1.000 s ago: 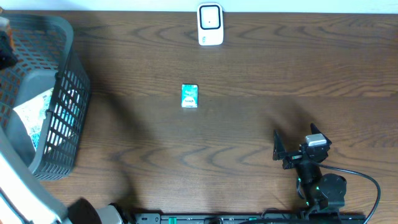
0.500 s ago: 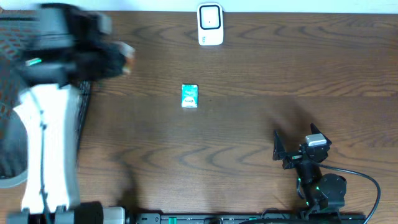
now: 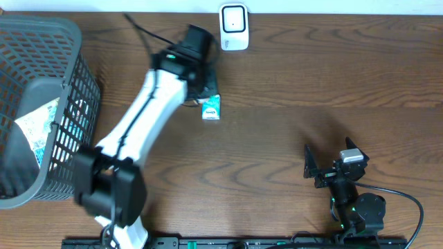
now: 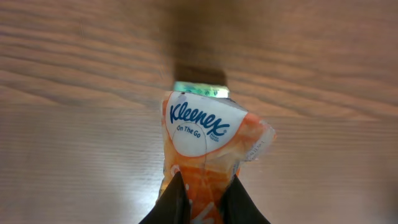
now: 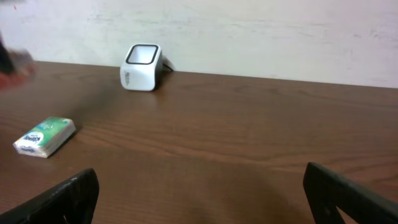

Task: Scan the item barcode
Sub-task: 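Carry the orange Kleenex pack to the scanner beside the green pack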

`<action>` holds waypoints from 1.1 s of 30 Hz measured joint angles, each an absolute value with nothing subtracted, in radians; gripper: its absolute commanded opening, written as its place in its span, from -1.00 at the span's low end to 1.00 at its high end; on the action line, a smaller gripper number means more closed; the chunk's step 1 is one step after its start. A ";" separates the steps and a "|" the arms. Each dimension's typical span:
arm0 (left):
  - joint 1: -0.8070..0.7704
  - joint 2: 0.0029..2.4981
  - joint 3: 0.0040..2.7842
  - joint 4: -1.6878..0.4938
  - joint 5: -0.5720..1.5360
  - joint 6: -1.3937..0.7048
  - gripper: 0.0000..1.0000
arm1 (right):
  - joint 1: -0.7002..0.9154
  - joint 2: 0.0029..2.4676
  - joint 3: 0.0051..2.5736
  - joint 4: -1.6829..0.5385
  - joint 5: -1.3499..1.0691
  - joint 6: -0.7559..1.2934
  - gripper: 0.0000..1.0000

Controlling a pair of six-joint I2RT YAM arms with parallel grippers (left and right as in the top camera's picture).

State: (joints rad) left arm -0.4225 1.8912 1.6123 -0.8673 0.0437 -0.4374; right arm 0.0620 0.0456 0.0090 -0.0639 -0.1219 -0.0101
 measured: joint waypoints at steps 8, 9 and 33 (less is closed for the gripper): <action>-0.503 2.042 1.612 -0.829 -0.041 -0.490 -0.85 | 0.062 0.046 0.009 -0.064 -0.122 -0.010 0.98; -0.506 2.048 1.612 -0.826 -0.046 -0.495 -0.85 | 0.062 0.046 0.009 -0.064 -0.122 -0.010 0.99; -0.577 2.048 1.612 -0.711 -0.082 -0.497 0.02 | 0.062 0.046 0.009 -0.064 -0.122 -0.010 0.99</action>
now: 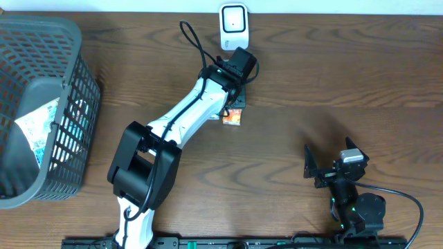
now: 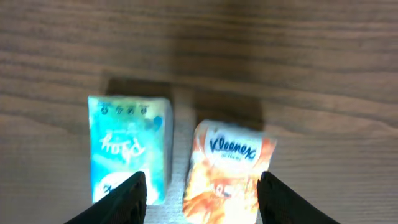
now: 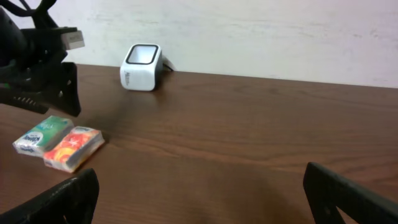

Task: Scan the item barcode
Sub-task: 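Carry the orange Kleenex pack to the scanner beside the green pack, then release the Kleenex pack and withdraw the left gripper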

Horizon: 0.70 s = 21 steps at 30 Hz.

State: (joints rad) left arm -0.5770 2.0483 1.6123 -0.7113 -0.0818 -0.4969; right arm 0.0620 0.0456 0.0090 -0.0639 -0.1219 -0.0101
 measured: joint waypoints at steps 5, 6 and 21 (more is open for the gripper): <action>-0.577 2.048 1.612 -0.709 -0.082 -0.485 -0.39 | 0.062 0.046 0.009 -0.064 -0.122 -0.010 0.99; -0.577 2.047 1.612 -0.714 -0.081 -0.480 -0.50 | 0.062 0.046 0.009 -0.064 -0.122 -0.010 0.99; -0.577 2.044 1.552 -0.673 0.065 -0.387 -0.85 | 0.062 0.046 0.009 -0.064 -0.122 -0.010 0.99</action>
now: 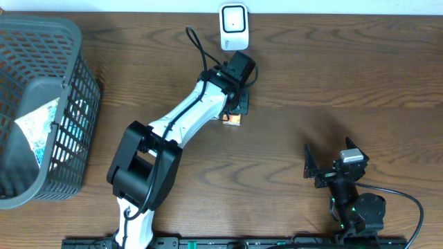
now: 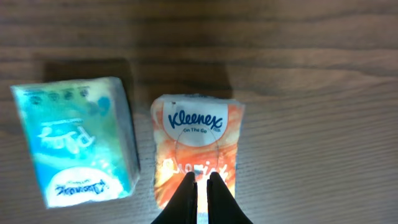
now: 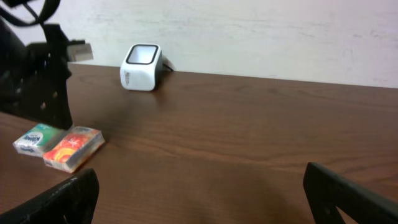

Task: Scan the item barcode
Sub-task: 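Release the Kleenex pack and withdraw the left gripper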

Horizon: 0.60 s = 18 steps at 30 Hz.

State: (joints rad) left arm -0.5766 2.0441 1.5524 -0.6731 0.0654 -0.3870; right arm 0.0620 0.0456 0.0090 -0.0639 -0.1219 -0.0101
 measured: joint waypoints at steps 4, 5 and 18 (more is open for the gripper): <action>-0.577 2.044 1.487 -0.622 0.073 -0.384 -0.84 | 0.062 0.046 0.009 -0.064 -0.122 -0.010 0.99; -0.577 2.044 1.475 -0.611 0.074 -0.384 -0.85 | 0.062 0.046 0.009 -0.064 -0.122 -0.010 0.98; -0.545 1.997 1.486 -0.655 0.080 -0.334 -0.67 | 0.062 0.046 0.009 -0.064 -0.122 -0.010 0.99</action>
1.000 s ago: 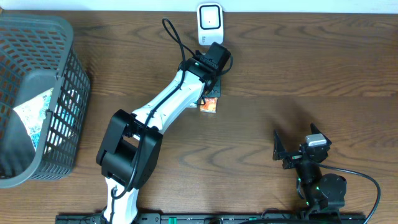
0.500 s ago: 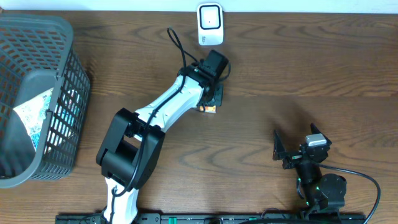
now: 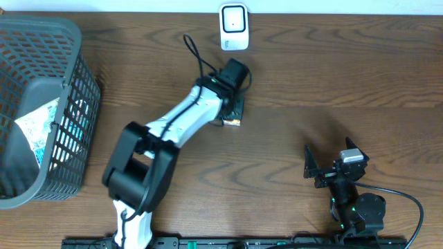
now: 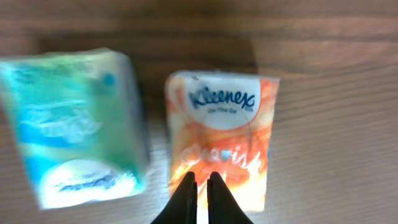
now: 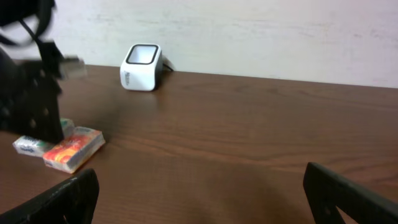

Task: Scan the item barcode
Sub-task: 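Release the Kleenex pack and withdraw the left gripper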

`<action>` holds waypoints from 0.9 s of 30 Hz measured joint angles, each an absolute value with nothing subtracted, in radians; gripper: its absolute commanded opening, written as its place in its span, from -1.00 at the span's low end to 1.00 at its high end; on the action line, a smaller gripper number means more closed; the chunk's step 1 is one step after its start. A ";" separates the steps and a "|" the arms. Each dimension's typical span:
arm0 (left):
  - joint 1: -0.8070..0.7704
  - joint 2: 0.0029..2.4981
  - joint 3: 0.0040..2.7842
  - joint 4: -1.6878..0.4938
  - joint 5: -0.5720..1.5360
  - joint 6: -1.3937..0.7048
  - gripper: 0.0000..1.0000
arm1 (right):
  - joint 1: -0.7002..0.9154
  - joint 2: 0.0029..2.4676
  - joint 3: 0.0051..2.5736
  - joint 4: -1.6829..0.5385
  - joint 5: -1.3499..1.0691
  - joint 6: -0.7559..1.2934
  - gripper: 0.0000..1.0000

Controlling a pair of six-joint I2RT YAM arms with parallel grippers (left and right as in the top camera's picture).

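Observation:
An orange Kleenex pack [image 4: 221, 143] lies flat on the brown table, right beside a green tissue pack [image 4: 71, 127]. My left gripper [image 4: 201, 180] hangs just over the orange pack's near end, its fingers shut together with nothing between them. In the overhead view only the orange pack's edge [image 3: 232, 122] shows under the left arm. The white scanner [image 3: 234, 26] stands at the table's far edge, also visible as the scanner [image 5: 142, 67]. My right gripper [image 5: 200, 183] rests open near the front right, far from both packs.
A grey mesh basket [image 3: 76, 41] with packaged items inside stands at the far left. The left arm's cable loops near the scanner. A pale wall rises behind the table's far edge.
My left gripper stays shut and empty; both packs look larger and blurred in its view, so it sits closer over them. The right arm has not moved.
My left gripper was shut on the orange pack, holding it near the green pack. Then the orange pack lay on the table beside the green one with the gripper open above. After that the gripper was shut and empty over the orange pack, as now.

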State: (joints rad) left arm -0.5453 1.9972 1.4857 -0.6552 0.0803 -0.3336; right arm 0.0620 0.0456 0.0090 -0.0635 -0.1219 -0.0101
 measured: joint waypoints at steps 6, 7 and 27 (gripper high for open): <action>-0.422 1.763 1.648 -0.761 0.070 -0.302 -0.09 | 0.062 0.046 0.009 -0.064 -0.122 -0.010 0.98; -0.387 1.704 1.670 -0.765 0.065 -0.295 -0.07 | 0.062 0.046 0.009 -0.064 -0.122 -0.010 0.99; 0.515 1.457 1.633 -1.024 -0.074 -0.388 0.18 | 0.062 0.046 0.009 -0.064 -0.121 -0.010 0.99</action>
State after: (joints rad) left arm 0.5152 1.4574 1.6333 -1.0245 -0.0738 -0.3882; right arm 0.0620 0.0456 0.0090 -0.0639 -0.1215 -0.0101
